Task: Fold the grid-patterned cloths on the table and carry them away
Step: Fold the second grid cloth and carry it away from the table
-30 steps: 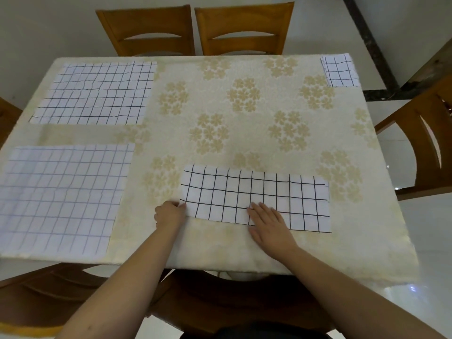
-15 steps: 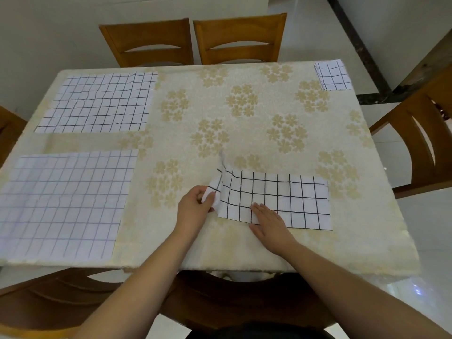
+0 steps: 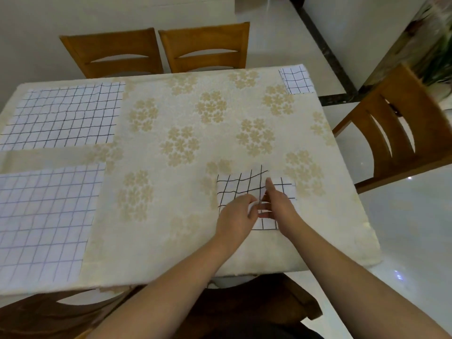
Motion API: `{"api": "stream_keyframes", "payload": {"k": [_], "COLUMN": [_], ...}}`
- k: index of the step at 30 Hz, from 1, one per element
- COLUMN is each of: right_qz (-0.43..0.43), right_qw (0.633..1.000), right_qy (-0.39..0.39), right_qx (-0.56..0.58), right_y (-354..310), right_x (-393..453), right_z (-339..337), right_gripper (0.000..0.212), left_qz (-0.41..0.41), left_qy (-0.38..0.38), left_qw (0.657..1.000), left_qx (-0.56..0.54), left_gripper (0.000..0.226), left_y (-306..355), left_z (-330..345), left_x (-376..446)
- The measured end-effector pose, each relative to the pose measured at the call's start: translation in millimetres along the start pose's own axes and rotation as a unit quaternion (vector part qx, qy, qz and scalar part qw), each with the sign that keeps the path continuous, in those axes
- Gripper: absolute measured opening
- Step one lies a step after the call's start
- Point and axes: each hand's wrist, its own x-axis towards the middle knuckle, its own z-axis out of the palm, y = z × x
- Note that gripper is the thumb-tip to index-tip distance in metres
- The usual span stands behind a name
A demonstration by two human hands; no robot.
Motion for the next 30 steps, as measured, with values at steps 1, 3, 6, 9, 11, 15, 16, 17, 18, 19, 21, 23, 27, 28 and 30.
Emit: {"api": "stream_keyframes", "payload": {"k": [1, 3, 6, 9, 11, 15, 16, 17, 18, 19, 21, 23, 27, 28, 30], "right_qz": [-0.012, -0.048, -0.079, -0.079, -0.084, -0.074, -0.068, -0.062, -0.053, -0.044, -0.026, -0.017, -0.036, -0.04, -0.043], "right_qw": [0.999, 0.992, 0.974, 0.961, 0.943, 0.917, 0.913, 0.912, 0.912, 0.913, 0.915, 0.915, 0.922, 0.925, 0.929], "right_qy": [0.001, 0.007, 0.039, 0.065, 0.072, 0.073, 0.073, 0.074, 0.074, 0.073, 0.068, 0.068, 0.072, 0.073, 0.076], "right_qx": [-0.035, -0.116, -0.209, -0.258, -0.315, -0.386, -0.395, -0.399, -0.399, -0.399, -0.396, -0.397, -0.379, -0.371, -0.359], "right_y": [-2.6, -3.4, -0.3, 3.8, 6.7, 14.1, 16.9, 20.1, 23.9, 27.4, 33.2, 38.3, 42.2, 42.7, 43.0], "right_x": [0.8, 4.7, 14.6, 28.9, 37.6, 52.5, 55.4, 57.4, 59.6, 61.0, 63.2, 64.5, 66.1, 66.8, 67.6], "right_z": [-8.3, -24.9, -45.8, -64.4, -76.1, -96.2, -99.7, -102.8, -105.5, -107.8, -111.7, -114.7, -119.7, -120.6, -120.9], "right_gripper": [0.044, 0.029, 0.034, 0.041, 0.043, 0.044, 0.044, 0.043, 0.042, 0.04, 0.034, 0.033, 0.035, 0.031, 0.024], "left_qz": [0.003, 0.01, 0.04, 0.102, 0.124, 0.077, 0.061, 0.044, 0.03, 0.018, 0.007, 0.006, 0.01, 0.009, 0.001], "left_qy": [-0.007, -0.025, -0.06, -0.064, -0.031, -0.022, -0.035, -0.05, -0.064, -0.074, -0.091, -0.102, -0.117, -0.118, -0.119], "left_qw": [1.0, 1.0, 0.997, 0.992, 0.991, 0.988, 0.984, 0.979, 0.975, 0.971, 0.965, 0.961, 0.955, 0.954, 0.954], "left_qx": [0.003, 0.008, 0.036, 0.032, 0.034, 0.132, 0.164, 0.192, 0.213, 0.226, 0.244, 0.257, 0.271, 0.274, 0.275], "left_gripper": [0.016, 0.016, 0.024, 0.045, 0.045, 0.051, 0.054, 0.056, 0.058, 0.059, 0.062, 0.065, 0.065, 0.066, 0.066], "left_y": [2.6, 6.2, 8.6, 3.7, -10.6, -55.0, -64.7, -74.0, -80.8, -86.6, -93.6, -97.2, -98.8, -99.1, -100.6], "left_z": [7.2, 20.3, 37.4, 45.6, 47.2, 50.6, 51.5, 52.9, 53.4, 54.2, 55.6, 58.6, 65.6, 66.6, 68.0], "left_x": [1.3, 4.0, 8.3, 6.5, 4.4, 3.8, 3.1, 2.4, 1.7, 1.2, 1.7, 2.9, 5.8, 5.9, 5.0]}}
